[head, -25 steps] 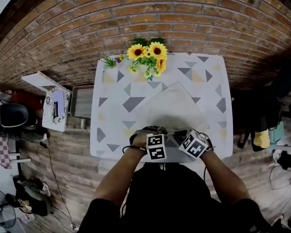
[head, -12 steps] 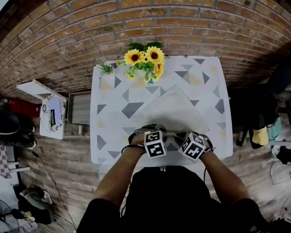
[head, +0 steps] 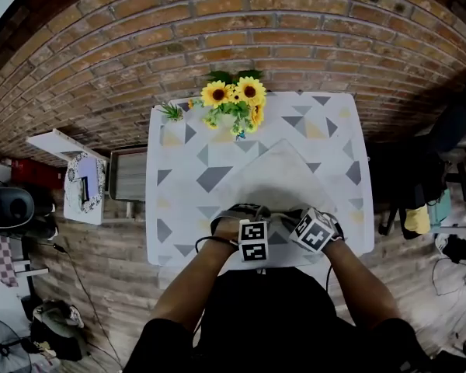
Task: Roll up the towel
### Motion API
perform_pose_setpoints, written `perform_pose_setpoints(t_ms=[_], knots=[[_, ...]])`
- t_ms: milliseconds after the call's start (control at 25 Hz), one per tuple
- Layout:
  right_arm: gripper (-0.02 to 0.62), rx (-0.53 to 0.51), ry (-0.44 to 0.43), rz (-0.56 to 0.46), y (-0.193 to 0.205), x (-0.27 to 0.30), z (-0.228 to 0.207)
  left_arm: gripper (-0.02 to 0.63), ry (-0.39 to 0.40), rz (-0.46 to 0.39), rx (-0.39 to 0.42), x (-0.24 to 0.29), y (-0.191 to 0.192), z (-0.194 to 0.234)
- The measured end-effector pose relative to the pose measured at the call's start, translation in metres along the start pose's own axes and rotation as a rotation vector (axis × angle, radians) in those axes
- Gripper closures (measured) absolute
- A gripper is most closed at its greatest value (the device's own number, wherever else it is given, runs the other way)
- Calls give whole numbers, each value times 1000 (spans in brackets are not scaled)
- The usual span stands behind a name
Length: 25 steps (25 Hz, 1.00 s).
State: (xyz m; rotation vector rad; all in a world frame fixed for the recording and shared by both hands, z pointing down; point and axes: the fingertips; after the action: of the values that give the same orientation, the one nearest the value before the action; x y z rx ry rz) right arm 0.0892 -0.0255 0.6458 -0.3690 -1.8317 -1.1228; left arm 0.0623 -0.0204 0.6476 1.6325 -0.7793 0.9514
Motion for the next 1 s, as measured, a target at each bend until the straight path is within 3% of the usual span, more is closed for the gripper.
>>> perform_pose_setpoints(t_ms=[200,560,680,800,1000], knots=[[501,-168,49,-90,-23,-8,12,520,24,-30,-104,2,3,11],[446,-300,91,-23,-22,8,10,518,-26,-52,-215,-3,11,33],[442,-334,106,28,-16,14,3,495,-65,-39,-164,-8,10,36],[446,-321,96,50,-12,18,-2,494,-79,-7,-46,-13,6,31],[490,-200,35,28,-12,17,-5,494,-86,32,70,-13,2,23]])
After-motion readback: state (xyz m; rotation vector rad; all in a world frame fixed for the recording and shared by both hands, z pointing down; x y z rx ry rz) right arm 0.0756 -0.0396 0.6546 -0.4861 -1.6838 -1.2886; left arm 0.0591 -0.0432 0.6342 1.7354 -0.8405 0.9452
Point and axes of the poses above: the fingertips, and each gripper's own axes: x forward along the fingers, z to its left, y out of its underside, and after that the axes turned 6 degrees about -z, right-handed
